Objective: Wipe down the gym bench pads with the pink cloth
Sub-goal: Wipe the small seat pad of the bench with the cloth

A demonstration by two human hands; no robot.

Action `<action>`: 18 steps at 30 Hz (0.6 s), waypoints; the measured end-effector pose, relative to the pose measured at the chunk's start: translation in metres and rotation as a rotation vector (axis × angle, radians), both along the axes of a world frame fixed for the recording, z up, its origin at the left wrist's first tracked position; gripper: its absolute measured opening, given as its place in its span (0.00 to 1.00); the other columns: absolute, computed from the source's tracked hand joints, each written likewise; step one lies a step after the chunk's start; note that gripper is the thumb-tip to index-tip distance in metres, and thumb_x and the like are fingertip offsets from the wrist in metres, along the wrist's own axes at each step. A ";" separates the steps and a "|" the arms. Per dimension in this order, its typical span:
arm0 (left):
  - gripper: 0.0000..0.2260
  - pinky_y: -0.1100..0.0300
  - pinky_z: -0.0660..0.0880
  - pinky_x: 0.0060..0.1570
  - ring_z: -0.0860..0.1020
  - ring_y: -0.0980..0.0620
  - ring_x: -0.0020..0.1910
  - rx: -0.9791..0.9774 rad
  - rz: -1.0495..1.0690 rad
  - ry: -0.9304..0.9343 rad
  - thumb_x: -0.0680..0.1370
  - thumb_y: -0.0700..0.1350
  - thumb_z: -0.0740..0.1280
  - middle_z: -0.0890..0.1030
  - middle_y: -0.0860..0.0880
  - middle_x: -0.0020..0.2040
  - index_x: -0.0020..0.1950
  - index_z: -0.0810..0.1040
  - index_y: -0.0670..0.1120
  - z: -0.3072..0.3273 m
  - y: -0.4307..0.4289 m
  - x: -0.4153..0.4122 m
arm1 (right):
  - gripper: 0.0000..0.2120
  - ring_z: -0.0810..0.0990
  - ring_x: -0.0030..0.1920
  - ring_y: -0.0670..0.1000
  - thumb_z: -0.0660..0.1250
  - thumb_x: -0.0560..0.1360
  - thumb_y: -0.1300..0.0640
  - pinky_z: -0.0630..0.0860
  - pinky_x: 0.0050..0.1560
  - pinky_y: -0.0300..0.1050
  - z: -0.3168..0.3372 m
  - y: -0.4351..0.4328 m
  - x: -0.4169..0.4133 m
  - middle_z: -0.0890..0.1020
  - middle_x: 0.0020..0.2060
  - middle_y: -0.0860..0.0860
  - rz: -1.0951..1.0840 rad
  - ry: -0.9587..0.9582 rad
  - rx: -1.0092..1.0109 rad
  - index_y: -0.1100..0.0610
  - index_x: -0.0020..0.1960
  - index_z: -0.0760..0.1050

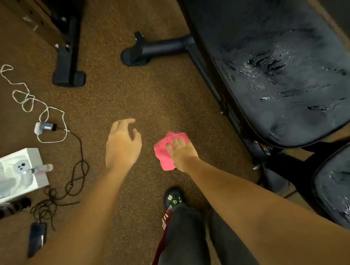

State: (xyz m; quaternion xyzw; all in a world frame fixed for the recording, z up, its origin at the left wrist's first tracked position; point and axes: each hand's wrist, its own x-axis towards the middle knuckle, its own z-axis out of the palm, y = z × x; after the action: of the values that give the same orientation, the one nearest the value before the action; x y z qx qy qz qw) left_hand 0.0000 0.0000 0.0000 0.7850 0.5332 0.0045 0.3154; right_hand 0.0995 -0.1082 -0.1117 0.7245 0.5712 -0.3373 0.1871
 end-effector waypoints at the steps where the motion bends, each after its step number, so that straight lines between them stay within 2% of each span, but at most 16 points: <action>1: 0.14 0.55 0.68 0.57 0.72 0.45 0.60 -0.001 0.006 0.004 0.78 0.40 0.60 0.72 0.42 0.63 0.64 0.73 0.44 -0.007 -0.001 -0.001 | 0.39 0.56 0.72 0.59 0.67 0.74 0.57 0.60 0.69 0.56 -0.005 0.001 -0.001 0.57 0.73 0.59 0.015 -0.029 -0.015 0.57 0.76 0.47; 4: 0.14 0.57 0.67 0.58 0.73 0.45 0.60 0.014 0.021 -0.001 0.78 0.39 0.61 0.73 0.42 0.63 0.63 0.74 0.43 -0.029 -0.004 -0.005 | 0.41 0.55 0.72 0.59 0.68 0.73 0.58 0.61 0.69 0.57 -0.025 0.000 -0.001 0.55 0.72 0.60 0.022 -0.077 0.009 0.55 0.76 0.47; 7: 0.13 0.58 0.66 0.58 0.72 0.46 0.60 0.000 0.020 0.008 0.78 0.39 0.60 0.73 0.42 0.63 0.63 0.74 0.43 -0.045 -0.009 -0.008 | 0.37 0.56 0.73 0.59 0.67 0.74 0.59 0.61 0.69 0.57 -0.038 -0.003 -0.003 0.56 0.72 0.60 -0.015 -0.050 0.004 0.55 0.75 0.50; 12: 0.13 0.57 0.68 0.56 0.73 0.46 0.59 -0.010 0.029 0.019 0.78 0.40 0.60 0.73 0.44 0.63 0.62 0.75 0.44 -0.053 -0.013 -0.005 | 0.33 0.62 0.70 0.59 0.68 0.73 0.62 0.66 0.66 0.56 -0.038 -0.008 -0.004 0.61 0.70 0.59 -0.029 -0.024 0.106 0.59 0.73 0.56; 18: 0.13 0.63 0.65 0.52 0.74 0.48 0.57 -0.022 0.035 0.023 0.79 0.40 0.60 0.72 0.44 0.63 0.62 0.75 0.44 -0.049 -0.014 0.002 | 0.27 0.65 0.69 0.57 0.63 0.77 0.62 0.69 0.64 0.52 -0.042 -0.007 0.001 0.64 0.70 0.59 -0.083 0.063 0.135 0.61 0.73 0.58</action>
State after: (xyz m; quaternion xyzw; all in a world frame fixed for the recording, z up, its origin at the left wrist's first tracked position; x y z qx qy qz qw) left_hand 0.0024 -0.0142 -0.0485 0.7720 0.5504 -0.0049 0.3178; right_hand 0.1003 -0.1148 -0.1536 0.7475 0.5679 -0.3281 0.1054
